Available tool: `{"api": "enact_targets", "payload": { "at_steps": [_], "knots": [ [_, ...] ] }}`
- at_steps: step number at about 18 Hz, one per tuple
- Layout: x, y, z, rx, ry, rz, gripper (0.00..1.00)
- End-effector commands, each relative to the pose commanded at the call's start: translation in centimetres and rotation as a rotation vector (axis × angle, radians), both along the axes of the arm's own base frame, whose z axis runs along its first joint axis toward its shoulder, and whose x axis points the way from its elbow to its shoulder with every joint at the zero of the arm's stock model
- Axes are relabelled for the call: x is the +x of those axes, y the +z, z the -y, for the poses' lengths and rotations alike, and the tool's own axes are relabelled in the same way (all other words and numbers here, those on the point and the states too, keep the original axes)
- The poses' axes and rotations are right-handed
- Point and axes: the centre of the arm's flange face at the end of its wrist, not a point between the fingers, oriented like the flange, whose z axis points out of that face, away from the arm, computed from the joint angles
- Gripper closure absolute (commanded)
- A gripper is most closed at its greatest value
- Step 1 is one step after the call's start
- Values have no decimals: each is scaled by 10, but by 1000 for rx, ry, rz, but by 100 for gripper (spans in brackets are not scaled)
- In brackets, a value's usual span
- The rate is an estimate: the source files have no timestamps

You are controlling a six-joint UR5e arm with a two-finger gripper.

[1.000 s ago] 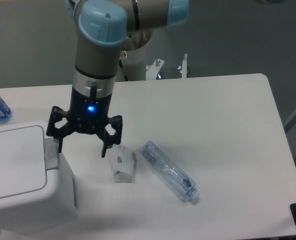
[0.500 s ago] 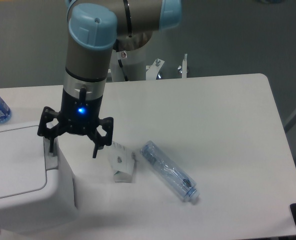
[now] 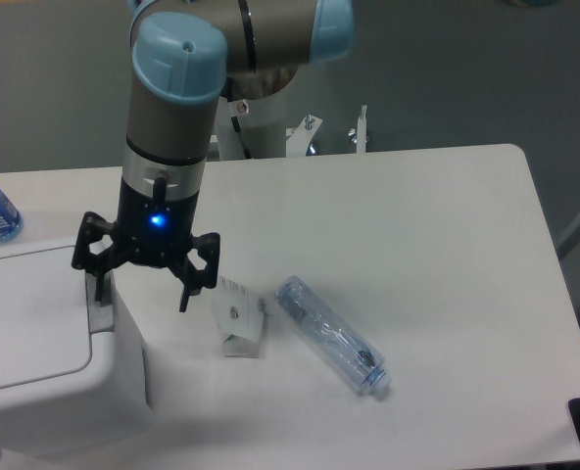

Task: Open the trash can
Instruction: 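Press the gripper finger down on the bin lid edge to flip it open, then lift the gripper away from the opened bin toward the table center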

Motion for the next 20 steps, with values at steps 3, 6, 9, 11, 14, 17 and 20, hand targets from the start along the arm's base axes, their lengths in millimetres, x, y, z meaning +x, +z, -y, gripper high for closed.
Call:
{"api": "enact_targets", "payload": {
  "at_steps": [3, 6, 9, 11, 14, 17, 20],
  "knots": [
    [-1, -1, -1, -4, 2, -3, 0],
    [-2, -2, -1, -10, 5, -9, 0],
    [-2, -3, -1, -11, 4, -9, 0],
    [-2, -2, -1, -9, 5, -10, 0],
    [-2, 15, 0, 15, 4, -27, 0],
    [-6, 49, 1, 58, 18, -77, 0],
    [-29, 69, 10, 31, 76, -193, 0]
  ]
}}
